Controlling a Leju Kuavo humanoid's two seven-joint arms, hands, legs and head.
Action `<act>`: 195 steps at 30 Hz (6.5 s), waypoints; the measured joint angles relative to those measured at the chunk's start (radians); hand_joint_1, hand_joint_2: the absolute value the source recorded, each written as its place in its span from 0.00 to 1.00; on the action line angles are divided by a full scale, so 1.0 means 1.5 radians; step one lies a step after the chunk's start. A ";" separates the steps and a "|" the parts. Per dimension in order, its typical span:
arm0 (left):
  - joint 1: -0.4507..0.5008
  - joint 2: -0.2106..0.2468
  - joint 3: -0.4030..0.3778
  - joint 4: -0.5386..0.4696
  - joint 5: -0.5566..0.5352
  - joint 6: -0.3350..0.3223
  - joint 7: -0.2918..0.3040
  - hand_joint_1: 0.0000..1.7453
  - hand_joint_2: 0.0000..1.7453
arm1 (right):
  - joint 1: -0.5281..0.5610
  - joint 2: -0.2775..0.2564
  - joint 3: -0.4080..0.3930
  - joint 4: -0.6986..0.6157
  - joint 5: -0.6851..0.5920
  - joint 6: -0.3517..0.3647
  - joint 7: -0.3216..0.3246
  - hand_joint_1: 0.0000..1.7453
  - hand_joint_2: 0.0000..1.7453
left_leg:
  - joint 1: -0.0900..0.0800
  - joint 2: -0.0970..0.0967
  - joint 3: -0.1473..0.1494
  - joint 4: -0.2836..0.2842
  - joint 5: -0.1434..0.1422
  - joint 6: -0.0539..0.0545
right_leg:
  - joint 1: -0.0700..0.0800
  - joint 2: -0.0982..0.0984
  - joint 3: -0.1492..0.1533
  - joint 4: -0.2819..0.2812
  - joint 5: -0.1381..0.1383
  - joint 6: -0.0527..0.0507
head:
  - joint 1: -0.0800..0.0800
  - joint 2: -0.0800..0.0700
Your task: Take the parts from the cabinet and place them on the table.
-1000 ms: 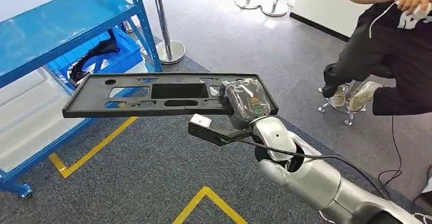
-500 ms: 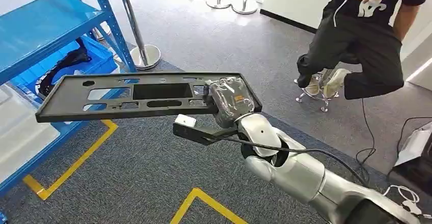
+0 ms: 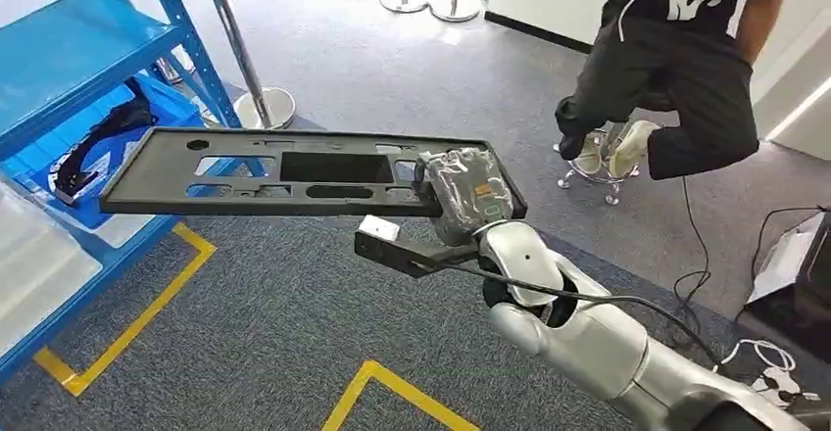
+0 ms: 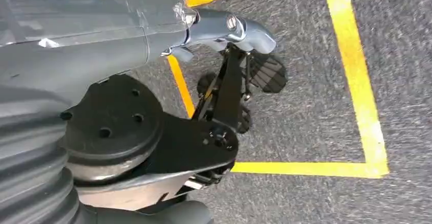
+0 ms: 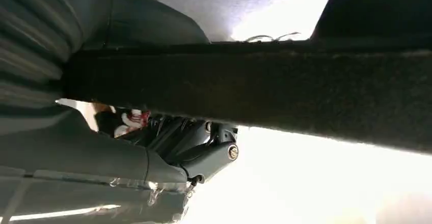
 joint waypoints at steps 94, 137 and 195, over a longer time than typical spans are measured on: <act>-0.006 0.000 -0.035 0.001 -0.021 0.006 -0.012 0.00 1.00 | 0.008 -0.019 0.000 -0.005 0.002 0.001 0.021 1.00 1.00 | 0.002 -0.003 0.019 -0.010 -0.007 -0.004 | -0.009 0.009 -0.013 -0.001 0.013 -0.003 | -0.014 0.000; 0.000 0.003 -0.050 0.002 -0.021 0.001 -0.002 0.00 1.00 | 0.009 -0.022 -0.001 -0.007 -0.004 0.001 0.015 1.00 1.00 | -0.004 -0.094 -0.013 -0.003 0.017 0.010 | -0.003 0.089 -0.005 0.007 0.000 -0.007 | -0.041 0.000; -0.010 0.008 -0.070 0.002 -0.034 0.005 0.006 0.00 1.00 | -0.024 -0.015 -0.007 0.032 -0.015 -0.014 0.027 1.00 1.00 | -0.003 -0.057 -0.052 0.115 -0.030 0.001 | 0.002 0.059 -0.011 0.012 0.000 -0.022 | -0.024 0.000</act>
